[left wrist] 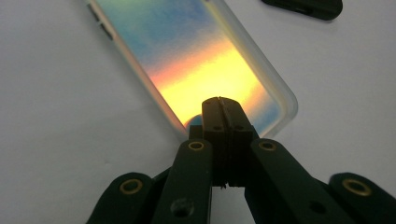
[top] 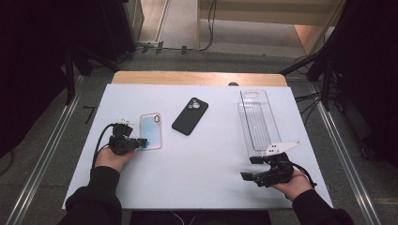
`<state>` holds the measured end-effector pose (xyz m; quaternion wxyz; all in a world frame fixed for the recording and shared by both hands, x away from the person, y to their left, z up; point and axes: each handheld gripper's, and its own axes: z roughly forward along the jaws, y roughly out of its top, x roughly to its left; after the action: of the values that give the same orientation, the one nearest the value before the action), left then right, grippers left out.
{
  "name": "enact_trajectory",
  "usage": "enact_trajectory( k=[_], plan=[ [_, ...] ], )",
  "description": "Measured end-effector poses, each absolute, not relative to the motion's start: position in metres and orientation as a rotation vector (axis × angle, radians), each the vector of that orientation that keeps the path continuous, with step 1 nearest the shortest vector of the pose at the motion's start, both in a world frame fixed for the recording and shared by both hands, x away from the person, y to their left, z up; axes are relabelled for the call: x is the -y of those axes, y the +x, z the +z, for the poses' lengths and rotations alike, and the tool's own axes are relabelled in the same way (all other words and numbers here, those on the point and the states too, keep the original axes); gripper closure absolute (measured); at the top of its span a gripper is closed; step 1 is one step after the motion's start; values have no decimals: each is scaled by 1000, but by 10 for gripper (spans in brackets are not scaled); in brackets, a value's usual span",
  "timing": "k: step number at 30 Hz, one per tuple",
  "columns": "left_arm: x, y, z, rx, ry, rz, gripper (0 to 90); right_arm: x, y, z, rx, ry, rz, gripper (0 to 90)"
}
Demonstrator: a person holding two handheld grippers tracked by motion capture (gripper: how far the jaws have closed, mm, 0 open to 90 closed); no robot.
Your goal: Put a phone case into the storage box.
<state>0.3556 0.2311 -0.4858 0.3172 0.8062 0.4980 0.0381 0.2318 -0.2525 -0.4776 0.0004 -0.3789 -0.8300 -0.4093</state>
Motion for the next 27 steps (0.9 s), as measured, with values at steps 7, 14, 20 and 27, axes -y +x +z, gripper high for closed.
enact_trajectory(
  k=[7, 14, 20, 27],
  plan=[
    [-245, 357, -485, -1349, 2095, 101, 900, 253, 232, -478, 2609, -1187, -1286, 204],
    [-253, 358, -483, -1366, 2077, 115, 900, 253, 232, -477, 2609, -1187, -1289, 204],
    [-254, 358, -482, -1352, 2065, 109, 867, 253, 231, -477, 2608, -1187, -1286, 204],
    [-255, 345, -462, -1234, 1961, 31, 545, 253, 231, -477, 2610, -1187, -1284, 204]
  ],
)
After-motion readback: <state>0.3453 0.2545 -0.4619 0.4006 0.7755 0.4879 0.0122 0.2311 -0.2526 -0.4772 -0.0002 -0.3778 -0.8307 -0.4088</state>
